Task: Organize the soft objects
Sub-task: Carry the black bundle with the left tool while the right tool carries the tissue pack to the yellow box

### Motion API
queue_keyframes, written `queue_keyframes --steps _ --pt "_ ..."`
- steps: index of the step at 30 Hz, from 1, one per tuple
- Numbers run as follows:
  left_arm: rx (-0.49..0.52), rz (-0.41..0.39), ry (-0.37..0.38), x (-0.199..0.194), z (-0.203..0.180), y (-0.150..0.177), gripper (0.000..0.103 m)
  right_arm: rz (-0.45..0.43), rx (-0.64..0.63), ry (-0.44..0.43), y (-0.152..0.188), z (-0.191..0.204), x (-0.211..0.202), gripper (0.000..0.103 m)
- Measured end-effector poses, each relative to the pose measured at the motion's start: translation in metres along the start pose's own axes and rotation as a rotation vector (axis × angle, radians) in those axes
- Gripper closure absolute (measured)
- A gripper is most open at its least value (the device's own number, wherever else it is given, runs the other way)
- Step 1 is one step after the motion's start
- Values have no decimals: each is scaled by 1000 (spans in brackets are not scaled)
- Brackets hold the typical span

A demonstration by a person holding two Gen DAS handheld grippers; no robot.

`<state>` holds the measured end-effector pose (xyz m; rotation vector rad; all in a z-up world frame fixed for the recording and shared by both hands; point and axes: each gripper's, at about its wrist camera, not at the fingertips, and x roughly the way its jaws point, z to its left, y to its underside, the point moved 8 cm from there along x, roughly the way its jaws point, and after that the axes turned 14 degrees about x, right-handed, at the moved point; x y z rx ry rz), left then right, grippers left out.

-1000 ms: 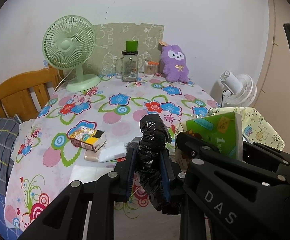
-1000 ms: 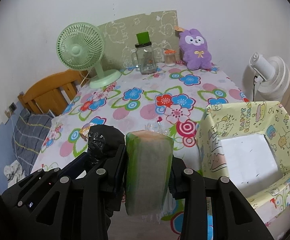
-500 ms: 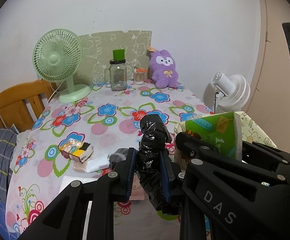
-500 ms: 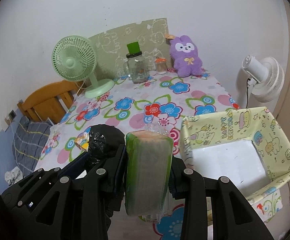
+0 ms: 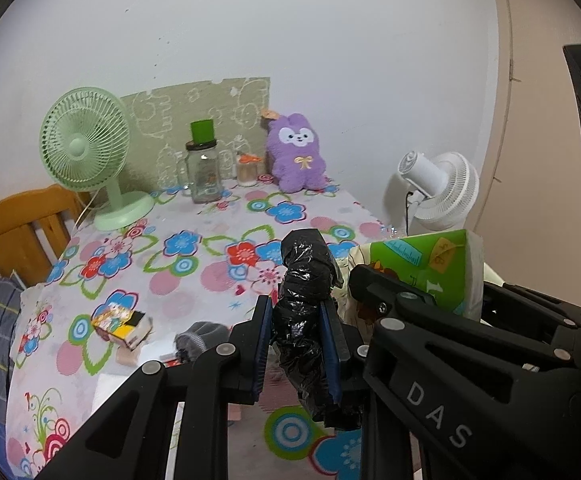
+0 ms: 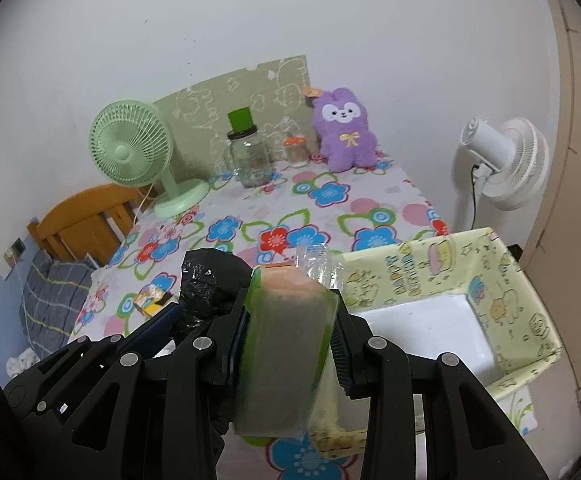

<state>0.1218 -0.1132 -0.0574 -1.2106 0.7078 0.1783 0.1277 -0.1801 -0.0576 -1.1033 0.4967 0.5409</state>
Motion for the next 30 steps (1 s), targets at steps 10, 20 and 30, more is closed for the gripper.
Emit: queue_keyframes --steps 10,20,30 --pt "45 -38 45 3 -33 -24 80 -62 29 30 -20 -28 -20 63" --pt "80 -57 95 13 -68 -45 80 -107 65 77 -42 -67 -32 63" --pt "86 -55 141 30 -96 -57 80 -127 87 119 -56 -98 -33 63"
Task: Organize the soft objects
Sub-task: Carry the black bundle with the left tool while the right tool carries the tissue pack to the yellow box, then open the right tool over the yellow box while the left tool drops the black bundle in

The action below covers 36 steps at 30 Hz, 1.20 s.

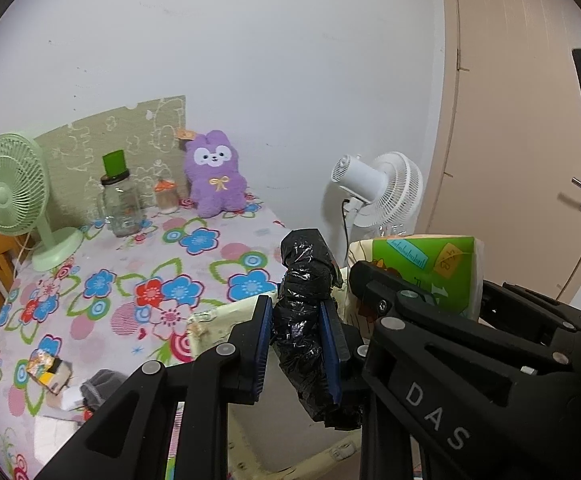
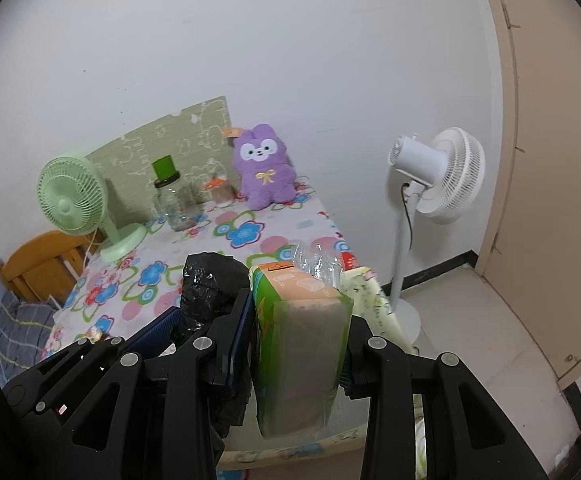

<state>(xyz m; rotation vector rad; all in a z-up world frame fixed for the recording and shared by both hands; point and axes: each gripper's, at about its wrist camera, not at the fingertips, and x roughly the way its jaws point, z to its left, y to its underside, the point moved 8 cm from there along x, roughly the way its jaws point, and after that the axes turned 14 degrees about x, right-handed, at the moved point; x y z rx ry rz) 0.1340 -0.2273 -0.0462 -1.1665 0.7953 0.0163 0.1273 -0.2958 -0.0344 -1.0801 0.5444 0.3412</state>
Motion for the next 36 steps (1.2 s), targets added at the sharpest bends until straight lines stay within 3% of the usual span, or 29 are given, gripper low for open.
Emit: queue_keyframes --steps 8,15,16,20,22,27,36 --pt "-20 42 32 25 -9 6 77 29 4 40 0 -20 18 63" --pt "-20 98 4 40 -6 20 54 78 -2 57 11 -27 40 63" --pt "-16 106 -3 42 -6 22 47 87 -7 61 13 -27 44 61" --pt "-9 129 -35 45 -2 29 37 99 -19 72 18 -27 52 47" --pt "-8 134 -42 46 1 31 29 101 -18 71 19 -27 54 32" --pt "-3 137 -65 44 6 32 16 97 -29 71 22 -24 56 22" --pt "-20 127 -72 38 12 33 8 75 -47 97 22 -20 51 11"
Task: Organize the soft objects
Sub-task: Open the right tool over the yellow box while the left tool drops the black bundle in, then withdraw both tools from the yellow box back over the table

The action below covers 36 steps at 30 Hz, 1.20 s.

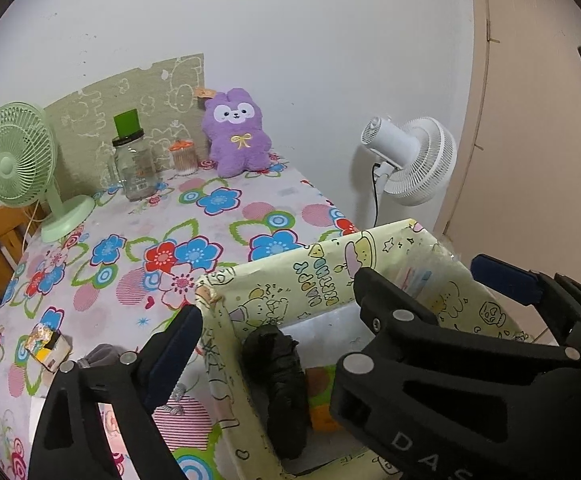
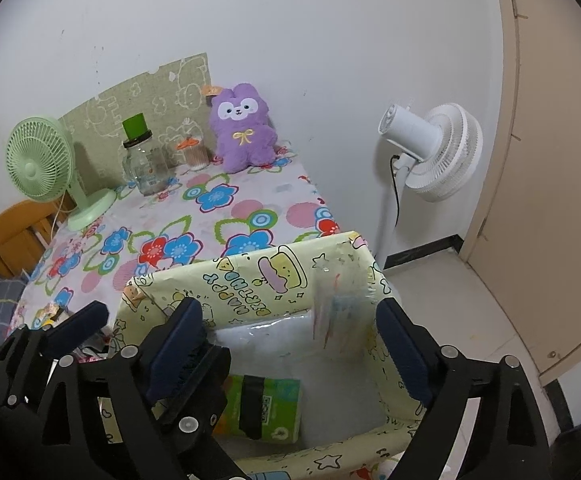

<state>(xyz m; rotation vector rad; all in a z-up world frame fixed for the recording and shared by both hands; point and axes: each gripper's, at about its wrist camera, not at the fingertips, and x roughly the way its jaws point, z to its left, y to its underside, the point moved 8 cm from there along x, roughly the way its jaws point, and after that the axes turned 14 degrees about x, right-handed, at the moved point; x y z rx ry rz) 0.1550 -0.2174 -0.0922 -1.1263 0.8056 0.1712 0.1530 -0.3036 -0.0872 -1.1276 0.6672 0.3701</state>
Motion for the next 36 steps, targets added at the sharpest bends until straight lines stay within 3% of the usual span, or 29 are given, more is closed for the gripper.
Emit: queue_keyframes --steps 36 --pt "-11 -86 -64 -75 41 25 5 -103 -49 -37 25 59 -64 7"
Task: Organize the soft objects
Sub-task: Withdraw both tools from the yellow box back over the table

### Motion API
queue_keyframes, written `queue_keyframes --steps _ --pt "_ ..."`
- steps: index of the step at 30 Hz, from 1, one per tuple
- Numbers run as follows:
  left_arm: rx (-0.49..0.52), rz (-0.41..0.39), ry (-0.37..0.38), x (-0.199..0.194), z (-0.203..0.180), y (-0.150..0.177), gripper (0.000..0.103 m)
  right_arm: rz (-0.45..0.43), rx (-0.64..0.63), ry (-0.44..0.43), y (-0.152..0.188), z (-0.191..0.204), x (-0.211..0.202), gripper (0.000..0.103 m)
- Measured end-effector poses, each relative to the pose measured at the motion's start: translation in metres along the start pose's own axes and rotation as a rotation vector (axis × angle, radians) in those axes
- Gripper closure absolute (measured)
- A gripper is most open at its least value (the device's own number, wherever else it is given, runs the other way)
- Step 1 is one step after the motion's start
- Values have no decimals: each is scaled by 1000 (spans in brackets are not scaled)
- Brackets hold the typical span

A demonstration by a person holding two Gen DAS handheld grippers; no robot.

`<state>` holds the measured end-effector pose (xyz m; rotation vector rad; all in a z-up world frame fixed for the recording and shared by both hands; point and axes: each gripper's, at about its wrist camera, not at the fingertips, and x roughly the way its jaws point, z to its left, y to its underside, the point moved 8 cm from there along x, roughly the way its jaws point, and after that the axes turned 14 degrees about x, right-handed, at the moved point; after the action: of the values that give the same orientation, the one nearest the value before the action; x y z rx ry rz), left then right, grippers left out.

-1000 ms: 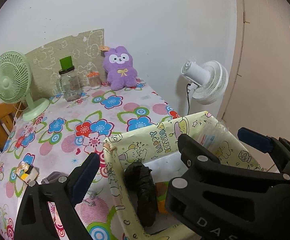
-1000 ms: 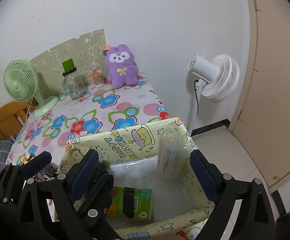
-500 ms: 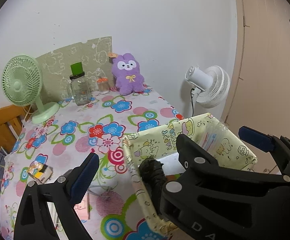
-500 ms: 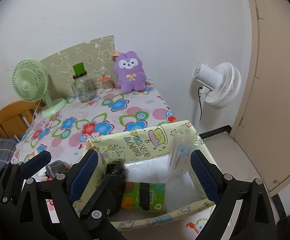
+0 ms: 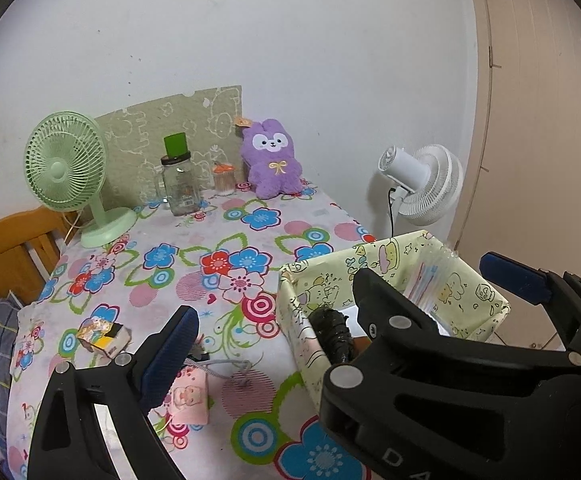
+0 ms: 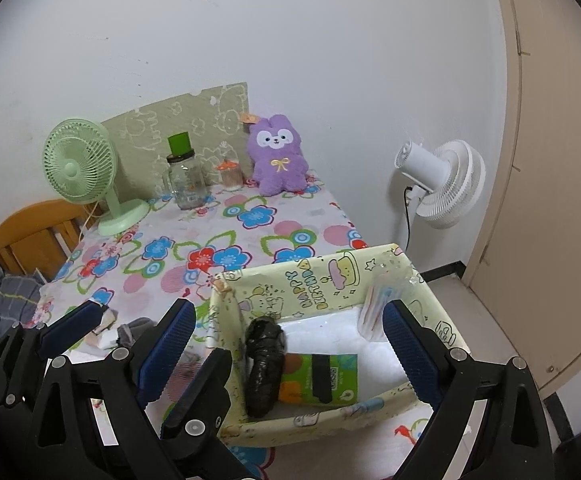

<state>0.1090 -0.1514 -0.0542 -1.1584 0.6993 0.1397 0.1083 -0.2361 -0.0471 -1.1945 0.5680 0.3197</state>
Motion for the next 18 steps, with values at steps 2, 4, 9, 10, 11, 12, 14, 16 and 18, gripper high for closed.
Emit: queue_keyframes --steps 2,4,9,10,11,12,14,16,18 --pt "-3 -2 2 -3 4 2 5 -7 -3 0 2 3 -4 7" --pt "-5 -4 9 -7 7 5 5 -14 -11 2 4 8 -8 7" --pt "-16 -14 -8 -18 14 12 5 -26 -33 -11 11 22 -16 7" --pt "-19 -18 -12 -21 17 14 5 -29 -36 -15 12 25 -18 7" --pt "-21 -20 -16 -23 19 16 5 -31 -39 -18 13 27 -20 7" --pt "-24 -21 -20 -24 21 17 5 -31 -45 -20 14 30 -21 7" --pt "-28 -21 -33 -28 26 21 5 -35 -59 -23 17 36 -24 7" --pt "-34 -22 -44 -30 32 24 5 -37 -69 -29 20 42 -25 7" --pt "-37 -27 -48 -34 36 27 5 -44 -80 -42 22 48 -28 7"
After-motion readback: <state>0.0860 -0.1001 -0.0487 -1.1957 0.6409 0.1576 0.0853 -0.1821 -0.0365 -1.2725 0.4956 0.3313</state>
